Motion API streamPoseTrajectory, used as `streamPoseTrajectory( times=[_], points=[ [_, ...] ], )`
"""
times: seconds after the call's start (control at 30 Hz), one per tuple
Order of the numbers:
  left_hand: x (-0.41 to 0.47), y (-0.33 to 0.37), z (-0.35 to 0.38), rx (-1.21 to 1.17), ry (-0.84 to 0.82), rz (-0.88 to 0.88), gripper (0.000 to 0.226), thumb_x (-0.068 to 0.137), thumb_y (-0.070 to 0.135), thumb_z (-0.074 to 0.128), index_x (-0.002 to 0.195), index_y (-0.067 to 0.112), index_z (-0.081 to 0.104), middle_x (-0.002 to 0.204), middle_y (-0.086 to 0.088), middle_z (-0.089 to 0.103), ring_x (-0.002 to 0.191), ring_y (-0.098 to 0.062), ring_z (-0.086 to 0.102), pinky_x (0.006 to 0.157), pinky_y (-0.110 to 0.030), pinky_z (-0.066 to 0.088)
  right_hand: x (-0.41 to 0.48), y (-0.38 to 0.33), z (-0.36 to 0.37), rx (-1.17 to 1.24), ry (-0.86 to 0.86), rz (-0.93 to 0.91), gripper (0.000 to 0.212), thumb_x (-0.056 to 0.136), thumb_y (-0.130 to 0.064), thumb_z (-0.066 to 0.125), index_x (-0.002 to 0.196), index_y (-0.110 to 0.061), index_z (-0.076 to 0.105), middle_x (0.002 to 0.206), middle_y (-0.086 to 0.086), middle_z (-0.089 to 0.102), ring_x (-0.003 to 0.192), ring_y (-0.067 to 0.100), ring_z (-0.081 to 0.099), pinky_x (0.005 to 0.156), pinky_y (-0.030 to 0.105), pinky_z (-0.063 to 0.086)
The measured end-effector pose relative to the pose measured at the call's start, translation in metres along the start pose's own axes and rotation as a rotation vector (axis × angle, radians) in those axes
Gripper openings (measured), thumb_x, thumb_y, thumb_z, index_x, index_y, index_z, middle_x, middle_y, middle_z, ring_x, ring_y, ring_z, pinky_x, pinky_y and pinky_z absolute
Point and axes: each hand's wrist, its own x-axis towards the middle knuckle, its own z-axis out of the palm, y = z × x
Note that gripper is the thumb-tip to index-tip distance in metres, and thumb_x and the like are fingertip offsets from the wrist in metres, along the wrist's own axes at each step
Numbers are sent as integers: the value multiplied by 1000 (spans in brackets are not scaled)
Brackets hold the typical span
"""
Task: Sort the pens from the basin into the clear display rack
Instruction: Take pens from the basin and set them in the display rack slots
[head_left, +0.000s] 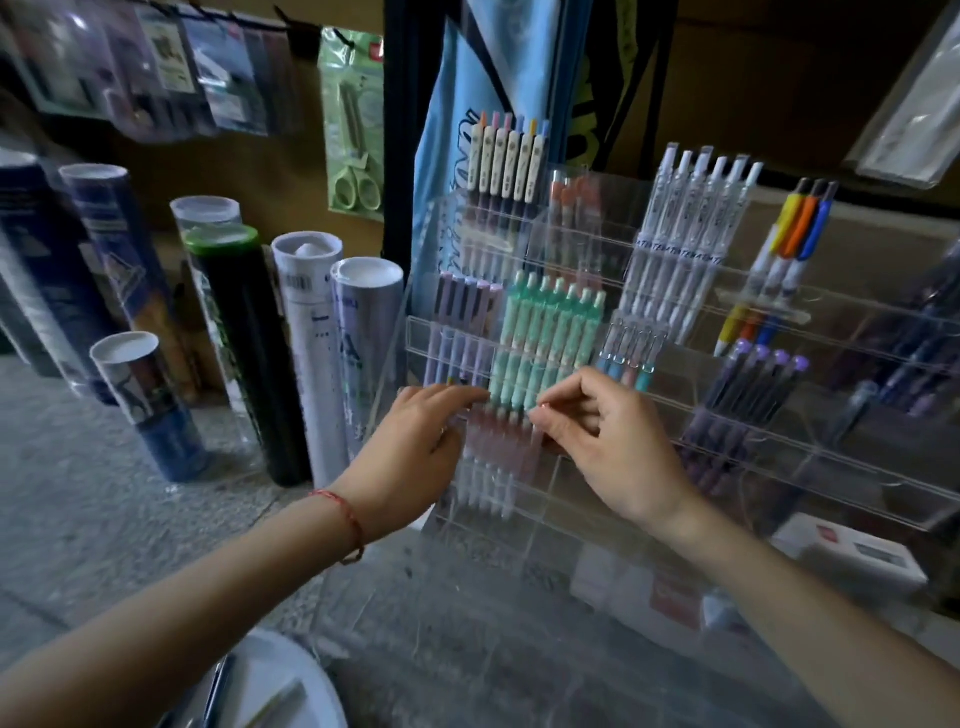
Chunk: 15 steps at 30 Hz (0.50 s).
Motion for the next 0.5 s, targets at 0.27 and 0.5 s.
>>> streamPoseTrajectory(
  times=[0.27,0.5],
  points=[
    [-3,-8,5,7,-20,23,55,90,-2,36,139,24,35,136,2,44,126,-11,28,99,-17,22,-2,16,10,-66,-67,107,27,82,-8,68,75,-29,53,78,-6,63,76,20,66,70,26,51],
    [-34,-17,3,-197,250,-51,45,86,-9,39,117,20,52,116,8,42,101,-6,49,84,-3,38,-8,-2,-6,-92,-165,175,55,76,0,72,121,-20,46,101,-2,58,92,10,58,80,12,47]
  ],
)
